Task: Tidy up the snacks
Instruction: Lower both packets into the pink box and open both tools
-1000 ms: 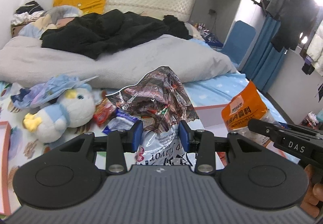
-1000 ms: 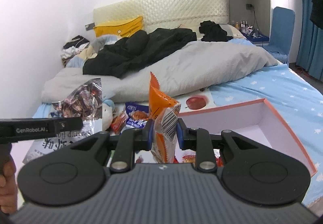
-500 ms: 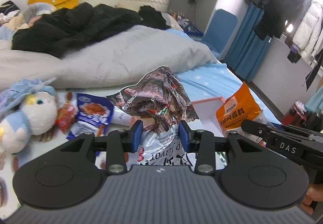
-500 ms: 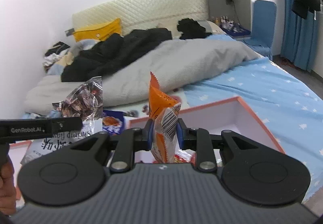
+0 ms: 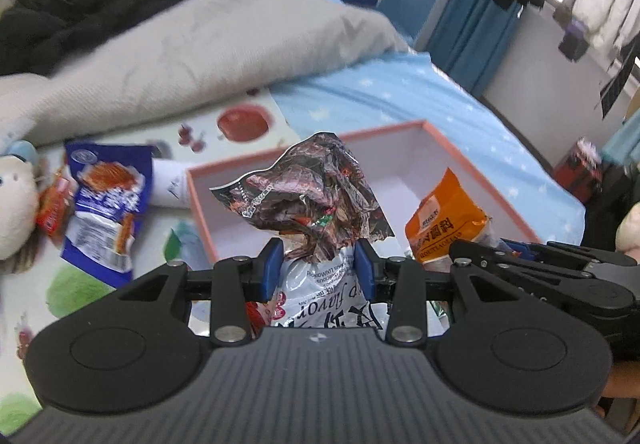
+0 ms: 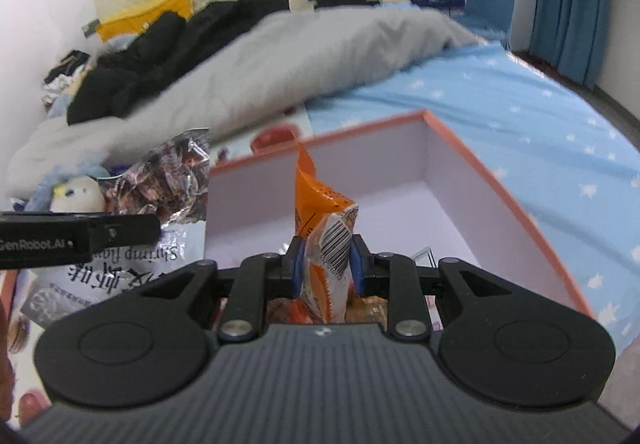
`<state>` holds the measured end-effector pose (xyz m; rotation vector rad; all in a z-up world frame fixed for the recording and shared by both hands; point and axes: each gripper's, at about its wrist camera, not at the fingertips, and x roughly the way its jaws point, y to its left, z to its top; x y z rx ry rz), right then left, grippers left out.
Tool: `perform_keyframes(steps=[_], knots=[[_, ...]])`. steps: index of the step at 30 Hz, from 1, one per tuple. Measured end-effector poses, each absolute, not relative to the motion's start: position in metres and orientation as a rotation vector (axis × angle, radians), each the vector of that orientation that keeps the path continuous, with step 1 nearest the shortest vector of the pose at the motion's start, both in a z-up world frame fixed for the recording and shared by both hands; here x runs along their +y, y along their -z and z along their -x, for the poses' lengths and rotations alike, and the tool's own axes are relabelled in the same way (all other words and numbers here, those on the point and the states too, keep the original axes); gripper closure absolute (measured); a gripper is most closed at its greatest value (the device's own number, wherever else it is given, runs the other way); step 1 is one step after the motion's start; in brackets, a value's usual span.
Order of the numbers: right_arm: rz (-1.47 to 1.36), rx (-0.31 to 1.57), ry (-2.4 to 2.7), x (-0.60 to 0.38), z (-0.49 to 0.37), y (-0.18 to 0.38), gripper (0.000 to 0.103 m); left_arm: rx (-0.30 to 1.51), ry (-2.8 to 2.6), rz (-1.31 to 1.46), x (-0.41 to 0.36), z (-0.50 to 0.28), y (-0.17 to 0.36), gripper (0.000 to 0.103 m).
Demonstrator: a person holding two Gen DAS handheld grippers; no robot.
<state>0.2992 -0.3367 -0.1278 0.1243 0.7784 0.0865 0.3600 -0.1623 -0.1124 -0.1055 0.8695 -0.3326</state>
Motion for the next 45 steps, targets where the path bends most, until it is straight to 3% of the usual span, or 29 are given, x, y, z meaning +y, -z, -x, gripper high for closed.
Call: perform_keyframes(steps=[10, 11, 12, 14, 45], knots=[[-0.144, 0.87, -0.044, -0.348, -0.309, 0.158, 0.075, 0.919, 0.355, 0.093, -0.175, -0.373, 0.139, 0.058], [-0.137, 0.876, -0.028, -0.349, -0.309, 0.159, 0.073, 0.918, 0.351, 0.096, -0.175, -0.374, 0.139, 0.051], [-0.134, 0.886, -0.015, -0.349, -0.31, 0.16, 0.071, 0.929, 0.343, 0.103, -0.174, -0.375, 0.139, 0.034], [-0.152, 0.893, -0.02, -0.352, -0.311, 0.161, 0.059, 0.933, 0.322, 0.113, -0.171, -0.375, 0.137, 0.024], [-0.119, 0.57, -0.151, -0.289, -0.209, 0.031, 0.057, 0.598, 0.251, 0.156, -0.085, -0.225, -0.01, 0.024]])
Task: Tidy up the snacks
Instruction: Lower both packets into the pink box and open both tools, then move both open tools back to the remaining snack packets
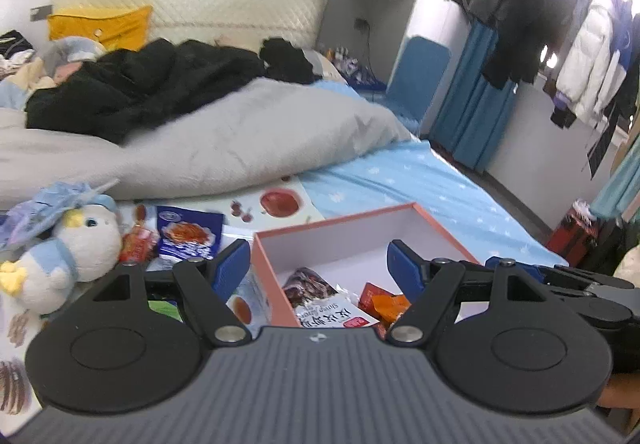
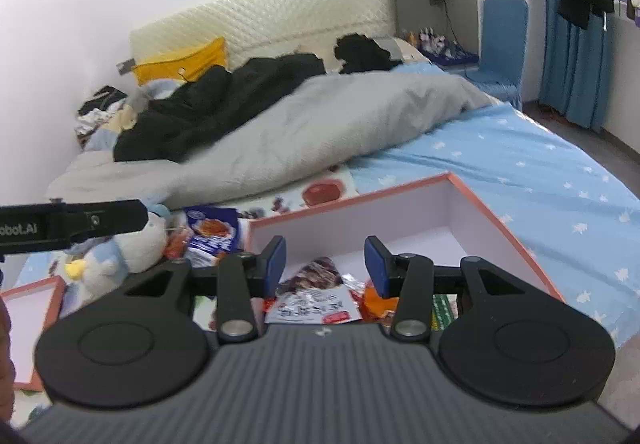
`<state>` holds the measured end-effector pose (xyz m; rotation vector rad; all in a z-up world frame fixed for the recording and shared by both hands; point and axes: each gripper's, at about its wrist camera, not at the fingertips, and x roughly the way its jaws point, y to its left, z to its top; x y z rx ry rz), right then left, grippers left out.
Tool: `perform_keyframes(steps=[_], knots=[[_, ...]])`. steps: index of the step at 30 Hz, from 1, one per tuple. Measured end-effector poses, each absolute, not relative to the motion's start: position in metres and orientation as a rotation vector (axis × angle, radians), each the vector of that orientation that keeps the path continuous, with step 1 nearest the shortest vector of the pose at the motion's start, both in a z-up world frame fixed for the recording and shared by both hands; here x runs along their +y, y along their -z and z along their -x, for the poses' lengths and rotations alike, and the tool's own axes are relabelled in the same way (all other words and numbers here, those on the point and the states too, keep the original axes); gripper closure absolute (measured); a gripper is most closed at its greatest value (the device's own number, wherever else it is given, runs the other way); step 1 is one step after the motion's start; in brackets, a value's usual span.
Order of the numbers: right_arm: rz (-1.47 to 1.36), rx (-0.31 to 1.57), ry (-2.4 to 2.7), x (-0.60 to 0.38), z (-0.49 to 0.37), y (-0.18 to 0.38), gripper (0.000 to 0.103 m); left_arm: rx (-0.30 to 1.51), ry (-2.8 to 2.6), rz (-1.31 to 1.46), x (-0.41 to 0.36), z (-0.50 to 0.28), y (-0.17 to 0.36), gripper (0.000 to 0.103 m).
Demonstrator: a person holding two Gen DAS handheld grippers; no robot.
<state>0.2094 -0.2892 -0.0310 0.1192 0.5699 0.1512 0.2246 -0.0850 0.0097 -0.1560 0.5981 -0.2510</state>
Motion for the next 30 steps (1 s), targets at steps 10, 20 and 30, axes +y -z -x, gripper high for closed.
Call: perform_keyframes(steps=[10, 20, 30], knots=[[-0.139, 0.532, -0.235, -0.246, -0.179, 0.026, 0.057, 0.568, 0.173, 0.165, -0.028, -0.163, -0.014, 0.024], [-0.128, 0.57, -0.344, -0.206, -0.151, 0.048, 0.057, 0.567, 0.056, 0.151, 0.005, -0.11, 0.014, 0.024], [-0.069, 0.669, -0.359, -0.191, -0.131, 0.089, 0.057, 0.627, 0.003, 0.141, 0.01, -0.08, 0.055, 0.024]])
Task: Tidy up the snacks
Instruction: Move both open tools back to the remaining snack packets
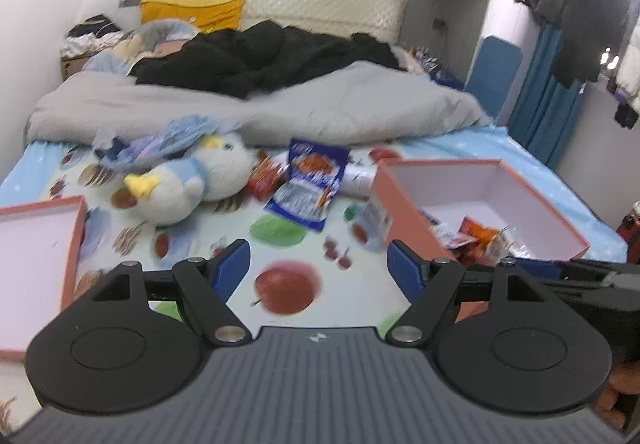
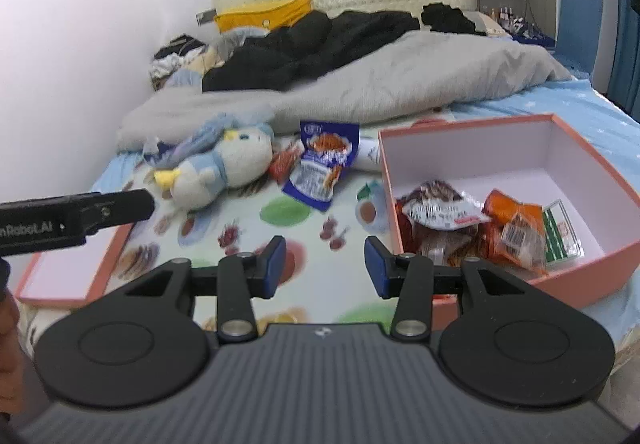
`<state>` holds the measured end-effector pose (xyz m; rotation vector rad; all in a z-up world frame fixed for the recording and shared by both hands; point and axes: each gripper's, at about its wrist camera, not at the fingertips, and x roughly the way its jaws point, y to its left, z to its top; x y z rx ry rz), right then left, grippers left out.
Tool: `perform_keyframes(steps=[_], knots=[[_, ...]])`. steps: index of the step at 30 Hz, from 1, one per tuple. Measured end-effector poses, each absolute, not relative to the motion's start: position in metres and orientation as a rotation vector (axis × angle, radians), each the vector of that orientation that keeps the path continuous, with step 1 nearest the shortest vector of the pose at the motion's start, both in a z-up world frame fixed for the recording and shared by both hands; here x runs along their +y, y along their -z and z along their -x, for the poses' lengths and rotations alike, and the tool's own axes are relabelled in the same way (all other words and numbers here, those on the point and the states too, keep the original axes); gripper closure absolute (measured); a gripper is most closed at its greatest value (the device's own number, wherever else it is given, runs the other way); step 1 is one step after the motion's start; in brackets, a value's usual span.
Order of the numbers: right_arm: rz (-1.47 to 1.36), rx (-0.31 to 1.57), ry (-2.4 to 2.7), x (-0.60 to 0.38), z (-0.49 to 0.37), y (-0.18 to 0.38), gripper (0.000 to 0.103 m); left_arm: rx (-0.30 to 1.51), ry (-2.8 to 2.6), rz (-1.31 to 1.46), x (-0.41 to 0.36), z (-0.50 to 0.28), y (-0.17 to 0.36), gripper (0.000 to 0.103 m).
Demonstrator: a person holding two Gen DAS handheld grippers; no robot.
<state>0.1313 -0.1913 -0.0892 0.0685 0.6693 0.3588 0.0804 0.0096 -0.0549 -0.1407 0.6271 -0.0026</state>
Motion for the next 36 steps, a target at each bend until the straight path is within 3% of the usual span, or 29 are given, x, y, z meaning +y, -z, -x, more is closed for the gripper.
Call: perform_keyframes(steps=[9, 13, 14, 19, 32, 36], knots=[[-0.117, 0.681, -0.398, -0.185, -0.14, 0.098, 0.055, 0.674, -0.041, 0.175, 0.033, -0.089, 0.082, 0.023], [-0.139, 0.686, -0.421, -0.18, -0.152, 0.1, 0.017, 0.709, -0.045, 0.194, 0.044, -0.108, 0.096, 0.021], [-0.137, 0.685, -0.428, -0.178, -0.156, 0.101, 0.015, 0.714, -0.048, 0.199, 0.049, -0.114, 0.1, 0.021], [-0.174, 0.714, -0.444, -0.169, -0.188, 0.103, 0.01, 0.736, -0.05, 0.195, 0.063, -0.147, 0.114, 0.021], [-0.183, 0.777, -0.449, -0.125, -0.288, 0.131, 0.01, 0.777, -0.009, 0.138, 0.089, -0.273, 0.175, 0.023], [-0.214, 0.834, -0.429, -0.112, -0.322, 0.149, 0.01, 0.783, 0.01, 0.091, 0.091, -0.31, 0.195, 0.032]])
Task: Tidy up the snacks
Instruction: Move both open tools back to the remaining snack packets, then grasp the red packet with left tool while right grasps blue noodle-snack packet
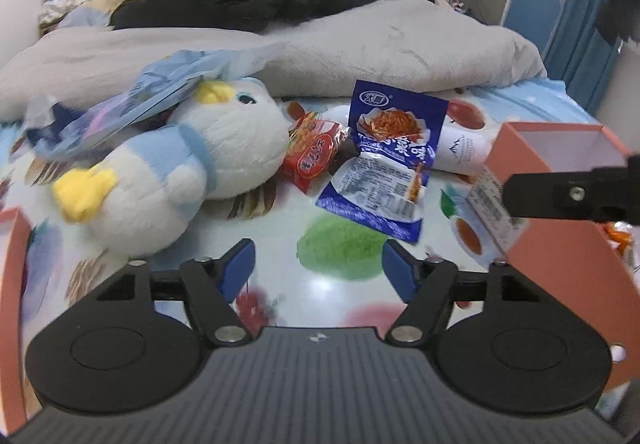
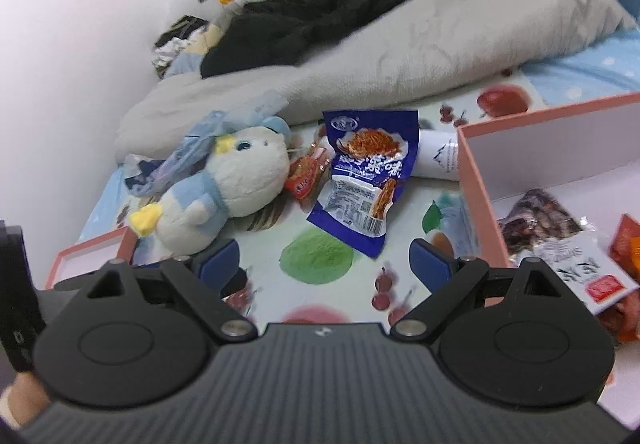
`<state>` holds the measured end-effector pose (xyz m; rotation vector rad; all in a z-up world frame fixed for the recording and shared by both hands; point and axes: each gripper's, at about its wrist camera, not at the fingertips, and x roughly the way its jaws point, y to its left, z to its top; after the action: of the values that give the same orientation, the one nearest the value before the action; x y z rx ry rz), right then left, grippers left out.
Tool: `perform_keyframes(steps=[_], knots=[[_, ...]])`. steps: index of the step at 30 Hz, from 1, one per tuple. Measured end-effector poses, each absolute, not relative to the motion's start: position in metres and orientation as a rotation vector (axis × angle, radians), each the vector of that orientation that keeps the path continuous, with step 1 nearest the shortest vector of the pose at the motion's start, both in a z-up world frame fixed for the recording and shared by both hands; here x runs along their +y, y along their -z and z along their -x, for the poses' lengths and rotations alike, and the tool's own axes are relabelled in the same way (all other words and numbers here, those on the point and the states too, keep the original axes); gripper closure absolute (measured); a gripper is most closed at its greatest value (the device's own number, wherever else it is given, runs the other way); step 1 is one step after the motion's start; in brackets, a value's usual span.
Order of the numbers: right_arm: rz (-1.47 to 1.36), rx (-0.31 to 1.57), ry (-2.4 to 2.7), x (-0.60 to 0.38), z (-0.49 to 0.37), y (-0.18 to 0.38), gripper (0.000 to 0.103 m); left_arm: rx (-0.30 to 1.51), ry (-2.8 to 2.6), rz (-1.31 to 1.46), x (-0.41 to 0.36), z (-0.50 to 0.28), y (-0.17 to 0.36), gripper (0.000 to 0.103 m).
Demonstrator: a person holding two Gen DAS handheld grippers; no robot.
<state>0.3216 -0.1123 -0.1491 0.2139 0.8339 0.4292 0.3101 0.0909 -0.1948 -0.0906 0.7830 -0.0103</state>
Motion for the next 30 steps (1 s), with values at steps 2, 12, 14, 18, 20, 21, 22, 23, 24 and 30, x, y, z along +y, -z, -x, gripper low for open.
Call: perform_keyframes(steps=[2, 12, 14, 18, 20, 21, 22, 23, 24, 30], knots=[[-0.241, 0.869, -0.409, -0.106, -0.34, 0.159, 0.01, 0.787, 0.021, 0.063, 0.092, -0.329, 0.205, 0.034], [-0.291, 0.948, -0.331, -0.084, -0.415, 0.21, 0.01, 0.77, 0.044, -0.102, 0.086, -0.391, 0.24, 0.045], [-0.289, 0.956, -0.312, -0.081, -0.425, 0.218, 0.01, 0.757, 0.05, -0.142, 0.082, -0.4, 0.245, 0.046], [-0.269, 0.972, -0.258, -0.075, -0.442, 0.233, 0.01, 0.725, 0.065, -0.207, 0.074, -0.411, 0.251, 0.047], [-0.267, 0.977, -0.233, -0.073, -0.448, 0.238, 0.01, 0.714, 0.065, -0.237, 0.07, -0.417, 0.256, 0.047], [-0.285, 0.983, -0.228, -0.074, -0.452, 0.241, 0.01, 0.712, 0.066, -0.244, 0.069, -0.419, 0.257, 0.049], [-0.3, 0.987, -0.224, -0.075, -0.455, 0.243, 0.01, 0.711, 0.067, -0.25, 0.067, -0.421, 0.259, 0.05], [-0.309, 0.988, -0.221, -0.076, -0.457, 0.245, 0.01, 0.71, 0.067, -0.256, 0.066, -0.424, 0.261, 0.051], [-0.312, 0.988, -0.219, -0.076, -0.459, 0.247, 0.01, 0.71, 0.066, -0.261, 0.066, -0.426, 0.263, 0.052], [-0.309, 0.994, -0.257, -0.071, -0.467, 0.251, 0.028, 0.713, 0.074, -0.281, 0.062, -0.432, 0.268, 0.059]])
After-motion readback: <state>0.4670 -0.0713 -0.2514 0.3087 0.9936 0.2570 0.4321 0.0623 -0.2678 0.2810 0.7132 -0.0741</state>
